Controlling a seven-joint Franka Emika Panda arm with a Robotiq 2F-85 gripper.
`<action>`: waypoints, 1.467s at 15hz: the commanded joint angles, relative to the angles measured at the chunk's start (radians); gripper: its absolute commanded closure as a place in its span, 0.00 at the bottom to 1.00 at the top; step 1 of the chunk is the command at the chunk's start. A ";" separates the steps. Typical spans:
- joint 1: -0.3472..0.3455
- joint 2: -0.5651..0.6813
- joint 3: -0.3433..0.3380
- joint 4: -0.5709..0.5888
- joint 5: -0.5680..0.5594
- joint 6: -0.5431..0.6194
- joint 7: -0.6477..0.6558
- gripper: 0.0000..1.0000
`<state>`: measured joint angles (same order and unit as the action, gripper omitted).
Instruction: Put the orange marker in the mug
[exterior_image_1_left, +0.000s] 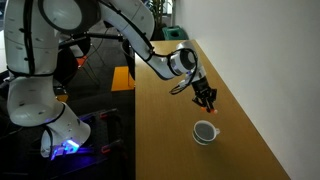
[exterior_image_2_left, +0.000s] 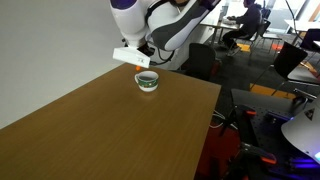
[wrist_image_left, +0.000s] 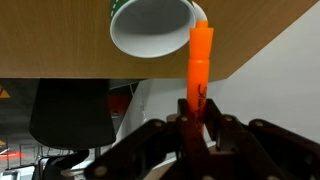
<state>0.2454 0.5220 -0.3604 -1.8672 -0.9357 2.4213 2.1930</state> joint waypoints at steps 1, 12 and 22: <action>-0.050 -0.004 0.053 0.011 -0.083 -0.074 0.091 0.95; -0.192 0.076 0.149 0.073 -0.076 -0.145 0.061 0.95; -0.287 0.245 0.189 0.195 -0.045 0.025 -0.069 0.94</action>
<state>-0.0095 0.7208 -0.1957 -1.7244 -1.0088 2.3935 2.1940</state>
